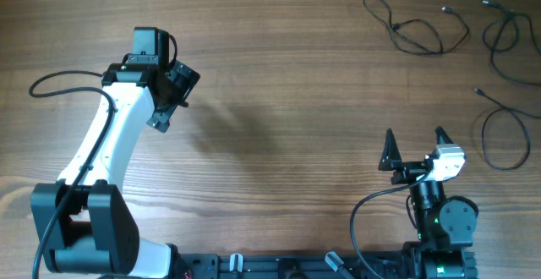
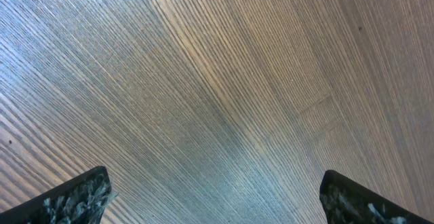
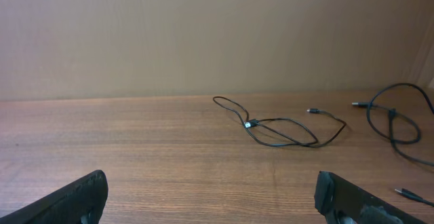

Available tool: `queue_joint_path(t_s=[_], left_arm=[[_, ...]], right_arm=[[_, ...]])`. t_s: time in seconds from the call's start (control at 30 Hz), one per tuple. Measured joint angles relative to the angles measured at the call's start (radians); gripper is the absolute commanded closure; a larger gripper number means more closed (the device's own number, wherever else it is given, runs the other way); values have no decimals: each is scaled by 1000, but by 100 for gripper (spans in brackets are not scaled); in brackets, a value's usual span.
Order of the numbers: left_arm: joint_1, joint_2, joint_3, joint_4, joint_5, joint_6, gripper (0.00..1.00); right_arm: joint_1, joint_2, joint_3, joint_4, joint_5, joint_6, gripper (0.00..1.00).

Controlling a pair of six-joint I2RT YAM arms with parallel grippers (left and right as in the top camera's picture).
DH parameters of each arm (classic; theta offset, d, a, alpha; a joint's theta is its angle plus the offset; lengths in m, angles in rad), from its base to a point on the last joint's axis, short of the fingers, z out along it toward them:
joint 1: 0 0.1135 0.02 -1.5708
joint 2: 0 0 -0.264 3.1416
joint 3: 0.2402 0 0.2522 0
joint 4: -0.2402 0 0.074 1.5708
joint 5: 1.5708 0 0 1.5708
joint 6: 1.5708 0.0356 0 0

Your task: Untangle cables

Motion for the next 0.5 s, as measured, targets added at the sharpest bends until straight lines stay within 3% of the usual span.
queue_joint_path(t_s=[0.17,0.37,0.5], left_arm=[[-27,-45,-1,-4,0,0,0],[-74,-248,-1,-55,4,0,0],[-82,-474,-1,-172,-13,0,0]], right_arm=[[0,0,0,0,0,0,0],[0,0,0,0,0,0,0],[0,0,0,0,0,0,0]])
